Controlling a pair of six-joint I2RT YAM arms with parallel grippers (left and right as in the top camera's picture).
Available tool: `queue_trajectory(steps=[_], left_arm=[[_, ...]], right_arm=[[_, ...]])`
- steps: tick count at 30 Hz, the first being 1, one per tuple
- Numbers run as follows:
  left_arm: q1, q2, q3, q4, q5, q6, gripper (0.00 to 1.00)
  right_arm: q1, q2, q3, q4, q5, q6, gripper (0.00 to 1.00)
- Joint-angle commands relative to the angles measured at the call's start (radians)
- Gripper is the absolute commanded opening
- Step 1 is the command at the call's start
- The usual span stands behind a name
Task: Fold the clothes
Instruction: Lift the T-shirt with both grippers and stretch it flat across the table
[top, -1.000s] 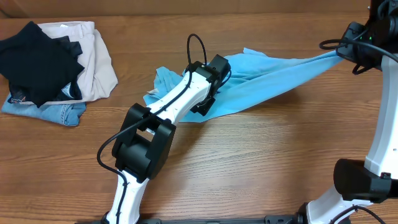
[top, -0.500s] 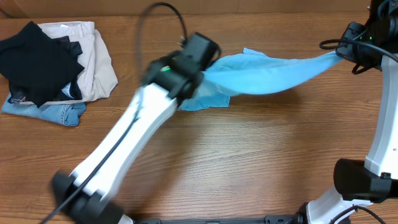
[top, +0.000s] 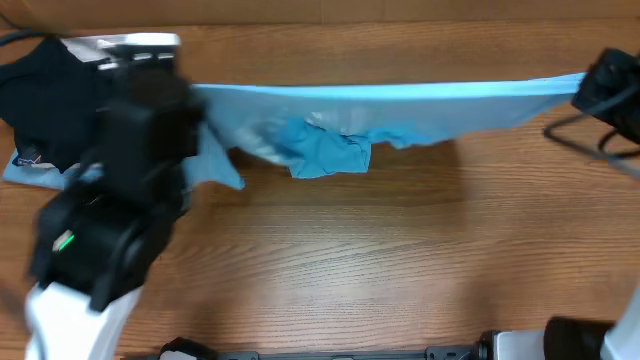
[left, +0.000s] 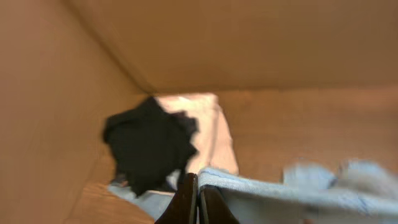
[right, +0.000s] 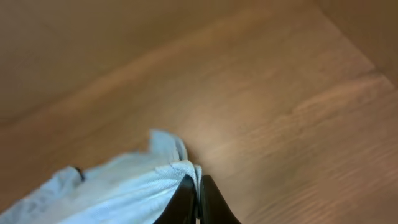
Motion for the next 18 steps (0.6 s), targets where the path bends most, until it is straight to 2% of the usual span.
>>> queue_trajectory(steps=[1, 6, 10, 18], left_arm=[[0.068, -0.103, 0.112, 0.012, -0.045, 0.011, 0.04], [0.069, -0.133, 0.179, 0.035, 0.058, 0.051, 0.04], [0.070, -0.080, 0.178, 0.023, 0.084, 0.054, 0.04], [0.080, 0.219, 0.177, 0.057, 0.188, 0.085, 0.04]], right_arm=[[-0.001, -0.089, 0.071, 0.017, 0.026, 0.005, 0.04], [-0.001, -0.132, 0.119, 0.056, 0.012, 0.005, 0.04], [-0.001, -0.097, 0.119, 0.081, -0.021, 0.000, 0.04], [-0.001, 0.163, 0.119, 0.105, -0.035, 0.000, 0.04]])
